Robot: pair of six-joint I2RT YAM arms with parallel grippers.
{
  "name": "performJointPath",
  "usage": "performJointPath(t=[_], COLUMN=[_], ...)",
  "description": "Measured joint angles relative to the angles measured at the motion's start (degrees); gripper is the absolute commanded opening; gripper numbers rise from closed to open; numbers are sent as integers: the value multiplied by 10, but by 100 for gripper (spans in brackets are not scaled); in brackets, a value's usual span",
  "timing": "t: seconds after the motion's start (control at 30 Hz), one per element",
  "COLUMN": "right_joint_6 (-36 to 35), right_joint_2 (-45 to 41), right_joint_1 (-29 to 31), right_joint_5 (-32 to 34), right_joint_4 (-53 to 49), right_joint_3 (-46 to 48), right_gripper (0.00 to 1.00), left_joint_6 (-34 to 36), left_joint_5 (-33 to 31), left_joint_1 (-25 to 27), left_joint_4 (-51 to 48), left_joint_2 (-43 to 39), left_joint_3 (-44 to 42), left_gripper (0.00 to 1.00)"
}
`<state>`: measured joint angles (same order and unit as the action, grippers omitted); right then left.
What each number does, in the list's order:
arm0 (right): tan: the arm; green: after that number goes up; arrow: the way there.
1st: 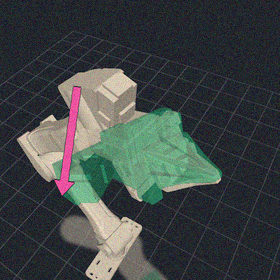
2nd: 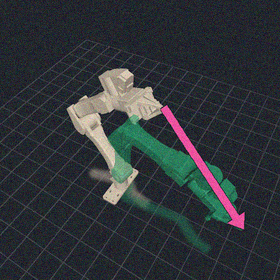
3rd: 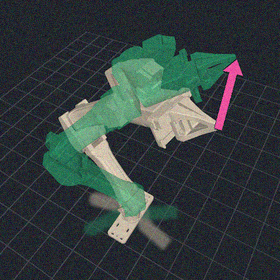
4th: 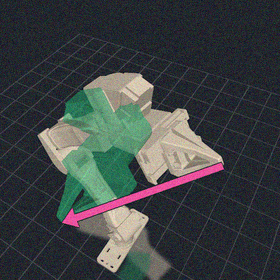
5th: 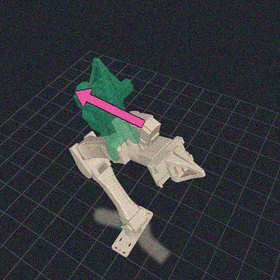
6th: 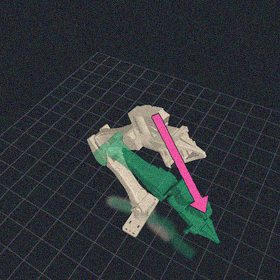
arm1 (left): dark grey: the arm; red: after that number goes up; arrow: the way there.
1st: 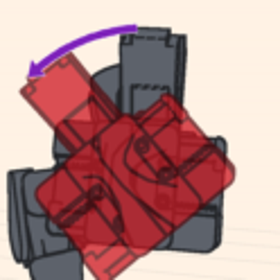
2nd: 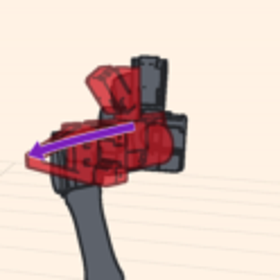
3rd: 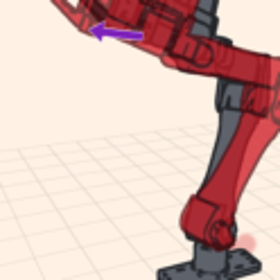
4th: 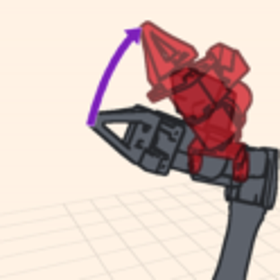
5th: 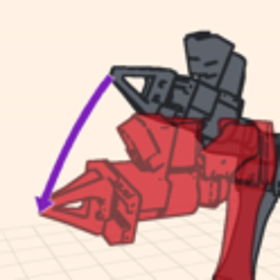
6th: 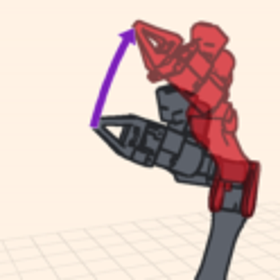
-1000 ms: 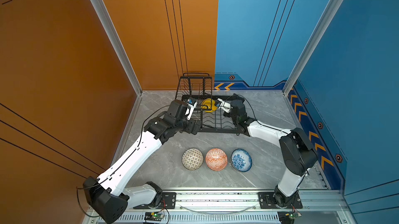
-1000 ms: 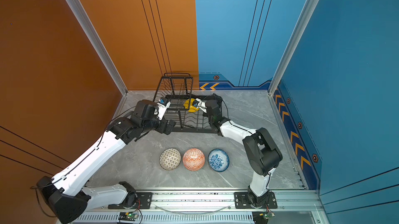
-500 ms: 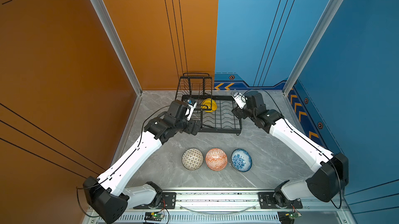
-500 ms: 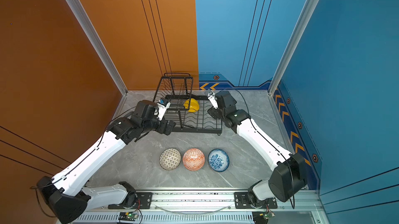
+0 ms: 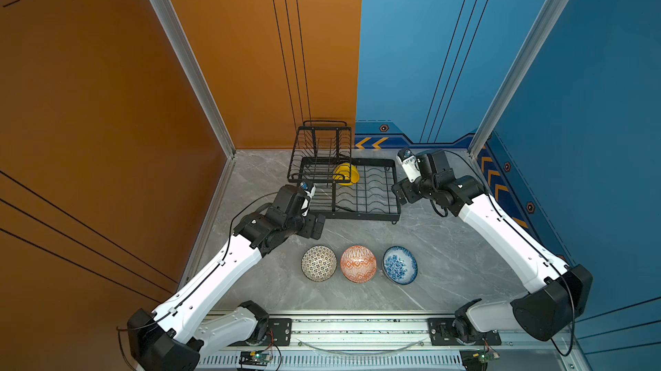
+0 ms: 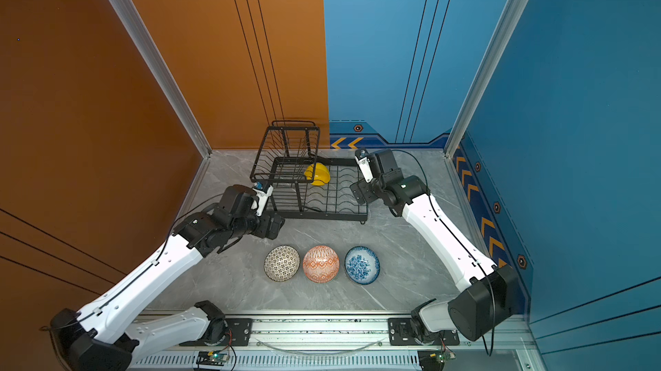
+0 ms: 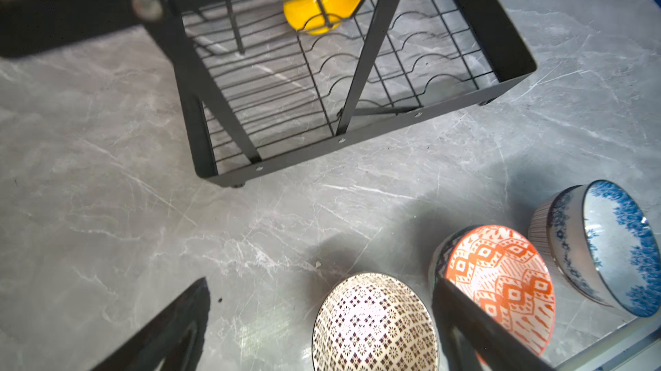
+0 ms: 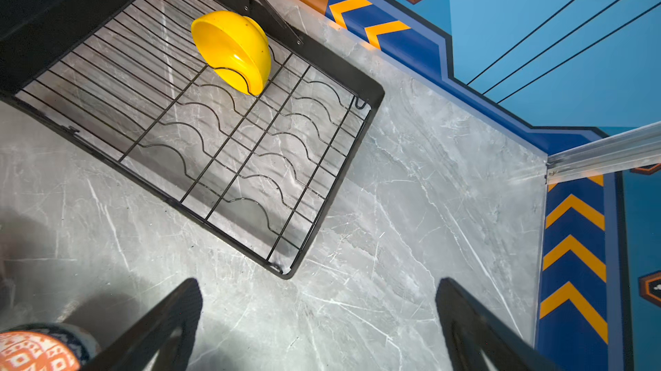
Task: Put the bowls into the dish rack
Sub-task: 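Release and withdraw the right gripper while the left gripper moves toward the brown-and-white bowl, then grasp the rim of the brown-and-white bowl with the left gripper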
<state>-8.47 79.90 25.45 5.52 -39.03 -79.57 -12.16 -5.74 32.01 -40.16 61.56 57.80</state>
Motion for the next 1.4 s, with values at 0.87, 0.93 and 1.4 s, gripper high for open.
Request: performJointPath(t=[0.87,0.93,1.4], right_joint_6=[21,21,21], right_joint_2=[35,35,35], right_joint_1=[-3,-4,-26], right_joint_5=[-25,-25,-38], right_joint_4=[-15,-15,-13], right_joint_3=[-7,-7,-6], right_gripper=[100,100,100], left_joint_6=[-172,-174,-158], left_joint_5=[59,66,79], left_joint_1=[10,11,10], left_joint_4=[47,56,69], left_joint_2=[65,82,125], left_joint_3=[-189,-189,-172], left_gripper=[60,52,3])
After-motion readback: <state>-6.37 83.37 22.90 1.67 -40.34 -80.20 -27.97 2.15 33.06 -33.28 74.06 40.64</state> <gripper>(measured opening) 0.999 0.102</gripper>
